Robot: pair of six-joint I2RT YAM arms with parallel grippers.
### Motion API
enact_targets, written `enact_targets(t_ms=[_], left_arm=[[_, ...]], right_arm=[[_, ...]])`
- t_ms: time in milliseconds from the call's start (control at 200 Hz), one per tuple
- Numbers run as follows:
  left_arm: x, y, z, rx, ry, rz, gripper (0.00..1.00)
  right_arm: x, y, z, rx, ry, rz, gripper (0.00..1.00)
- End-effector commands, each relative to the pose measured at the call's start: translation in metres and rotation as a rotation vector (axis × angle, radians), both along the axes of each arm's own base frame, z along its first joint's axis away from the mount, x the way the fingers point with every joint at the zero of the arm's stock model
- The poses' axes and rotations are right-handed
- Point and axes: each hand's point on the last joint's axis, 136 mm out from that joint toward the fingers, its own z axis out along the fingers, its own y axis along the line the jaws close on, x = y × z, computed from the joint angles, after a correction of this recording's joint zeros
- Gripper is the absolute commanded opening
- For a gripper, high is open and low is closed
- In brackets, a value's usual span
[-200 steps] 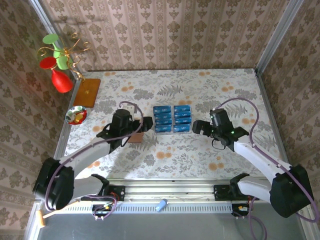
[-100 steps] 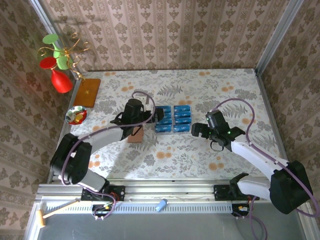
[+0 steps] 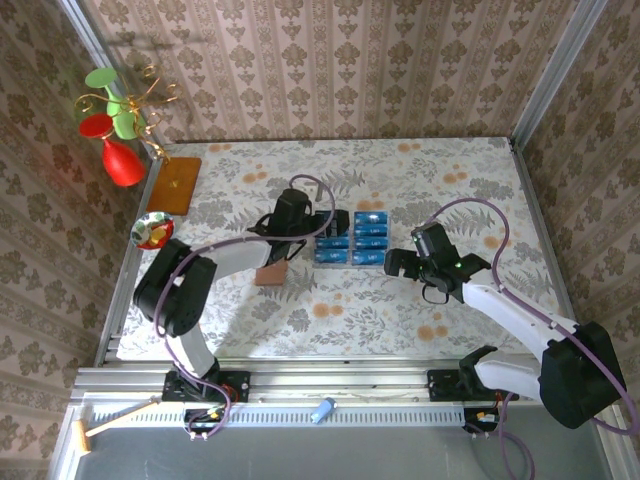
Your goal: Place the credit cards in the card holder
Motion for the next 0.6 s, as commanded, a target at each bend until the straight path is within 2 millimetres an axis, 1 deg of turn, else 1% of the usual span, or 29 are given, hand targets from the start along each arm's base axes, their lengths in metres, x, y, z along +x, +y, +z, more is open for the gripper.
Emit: enact_targets(t_ms=[0, 170, 195, 260, 290, 380, 445, 510, 595], left_arm=[[0.006, -0.031, 0.015, -0.067, -0.028, -0.038, 1.0], [0.015, -0.073, 0.014, -0.086, -0.026, -0.097, 1.0], [0.017, -0.079, 0.017, -0.088, -0.029, -0.105, 1.0], [0.023, -0.085, 0.02, -0.08, -0.031, -0.109, 1.0], [0.026, -0.086, 0.025, -0.079, -0.041, -0.107, 1.0], [0.032, -0.08, 0.041, -0.062, -0.069, -0.094, 1.0], [0.033, -0.069, 0.051, -0.033, -0.078, -0.085, 1.0], [0.033, -0.053, 0.062, -0.006, -0.092, -0.066, 1.0], [0.029, -0.027, 0.071, 0.013, -0.098, -0.021, 1.0]], right_arm=[[-0.004, -0.005, 0.006, -0.002, -0.004, -0.034, 1.0], [-0.008, -0.007, 0.004, 0.001, 0.001, -0.042, 1.0], [-0.008, -0.007, 0.004, 0.003, 0.004, -0.043, 1.0], [-0.009, -0.005, 0.004, 0.011, 0.009, -0.036, 1.0], [-0.01, -0.004, 0.004, 0.015, 0.012, -0.031, 1.0], [-0.012, 0.002, 0.005, 0.032, 0.021, 0.003, 1.0], [-0.014, 0.009, 0.007, 0.056, 0.025, 0.041, 0.97], [-0.015, 0.018, 0.011, 0.086, 0.026, 0.076, 0.95], [-0.017, 0.037, 0.015, 0.115, 0.032, 0.146, 0.94]])
